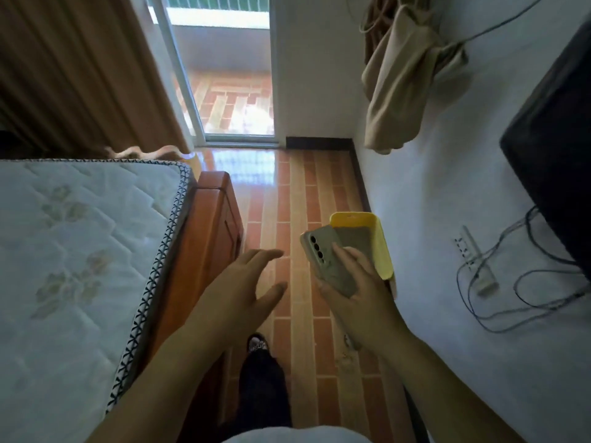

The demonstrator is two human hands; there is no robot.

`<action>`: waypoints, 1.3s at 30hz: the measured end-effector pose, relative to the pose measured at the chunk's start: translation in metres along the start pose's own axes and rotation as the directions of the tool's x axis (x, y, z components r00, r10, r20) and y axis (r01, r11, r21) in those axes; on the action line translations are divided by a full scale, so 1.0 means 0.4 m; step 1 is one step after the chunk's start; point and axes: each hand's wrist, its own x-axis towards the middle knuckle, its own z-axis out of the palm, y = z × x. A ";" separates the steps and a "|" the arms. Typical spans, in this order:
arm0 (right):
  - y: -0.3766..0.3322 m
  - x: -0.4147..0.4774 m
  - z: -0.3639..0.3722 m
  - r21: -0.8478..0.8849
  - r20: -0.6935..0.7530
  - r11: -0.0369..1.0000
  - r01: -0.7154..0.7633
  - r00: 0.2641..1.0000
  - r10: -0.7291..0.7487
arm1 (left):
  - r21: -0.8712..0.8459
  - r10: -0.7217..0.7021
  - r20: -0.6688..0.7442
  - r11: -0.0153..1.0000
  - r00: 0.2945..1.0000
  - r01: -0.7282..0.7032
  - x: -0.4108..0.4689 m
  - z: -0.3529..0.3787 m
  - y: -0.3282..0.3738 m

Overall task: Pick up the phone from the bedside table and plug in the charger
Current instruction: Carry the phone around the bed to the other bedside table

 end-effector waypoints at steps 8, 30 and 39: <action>-0.077 0.516 0.090 -0.028 -0.016 0.999 0.041 0.999 -0.041 | 0.024 0.045 -0.087 0.999 0.995 -0.043 0.465 -0.225 -0.198; -0.062 1.755 -0.005 -0.033 0.084 0.988 0.149 0.986 -0.146 | 0.044 -0.090 -0.156 0.994 0.984 0.098 1.613 -0.447 -0.419; -0.073 2.072 0.034 -0.074 0.177 0.986 0.150 0.975 -0.135 | 0.039 -0.140 -0.192 0.988 0.971 0.150 1.910 -0.545 -0.519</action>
